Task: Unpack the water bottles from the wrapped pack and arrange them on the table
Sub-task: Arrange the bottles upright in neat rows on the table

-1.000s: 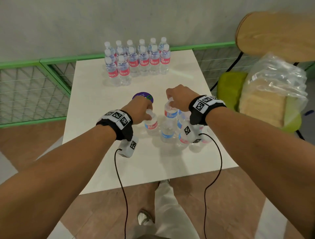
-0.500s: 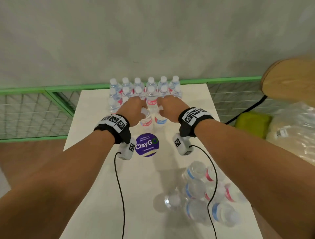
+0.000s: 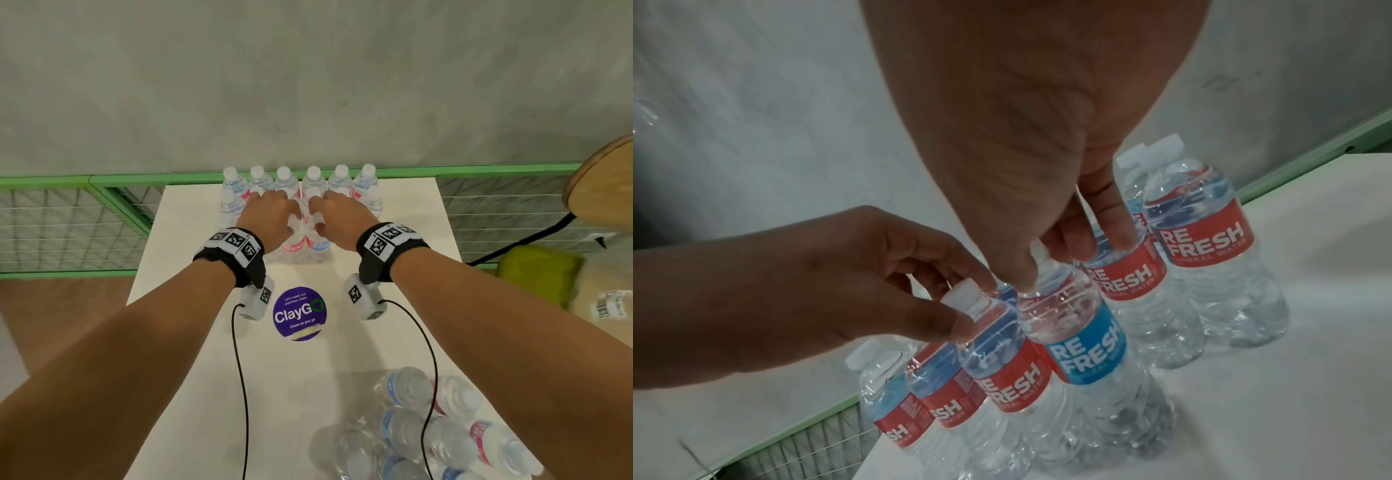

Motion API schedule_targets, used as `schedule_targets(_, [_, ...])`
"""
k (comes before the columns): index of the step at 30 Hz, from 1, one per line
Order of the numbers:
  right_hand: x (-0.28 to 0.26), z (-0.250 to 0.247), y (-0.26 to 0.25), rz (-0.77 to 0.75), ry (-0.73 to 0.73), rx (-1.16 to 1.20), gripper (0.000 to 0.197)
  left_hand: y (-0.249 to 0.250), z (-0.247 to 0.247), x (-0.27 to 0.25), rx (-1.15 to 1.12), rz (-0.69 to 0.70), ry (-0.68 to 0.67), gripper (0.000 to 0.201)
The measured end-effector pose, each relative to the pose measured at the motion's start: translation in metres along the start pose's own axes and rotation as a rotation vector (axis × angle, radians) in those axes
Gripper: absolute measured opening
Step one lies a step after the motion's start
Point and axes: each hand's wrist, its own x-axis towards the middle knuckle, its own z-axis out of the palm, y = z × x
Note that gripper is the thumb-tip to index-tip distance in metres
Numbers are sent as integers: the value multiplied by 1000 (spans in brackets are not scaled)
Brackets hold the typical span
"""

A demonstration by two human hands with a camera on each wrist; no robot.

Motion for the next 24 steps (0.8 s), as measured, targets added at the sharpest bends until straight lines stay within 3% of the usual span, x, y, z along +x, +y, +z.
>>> schedule_targets(4, [-4, 7, 4, 136, 47, 52, 47, -1, 4, 0, 35, -30, 55, 47])
schedule_targets(9, [-7, 11, 8, 106, 44, 112, 29, -2, 7, 0, -58, -21, 49, 29])
schedule_targets(13, [-12, 12, 8, 134, 40, 185, 43, -5, 11, -3, -162, -24, 74, 39])
schedule_targets(15, [-13, 13, 6, 169, 50, 199, 47, -7, 13, -3, -122, -22, 77, 47])
schedule_targets(19, [-9, 17, 3, 187, 84, 183, 34, -10, 15, -1, -48, -7, 102, 38])
schedule_targets(24, [-11, 20, 1, 174, 122, 230, 33, -7, 17, -4, -16, -23, 157, 34])
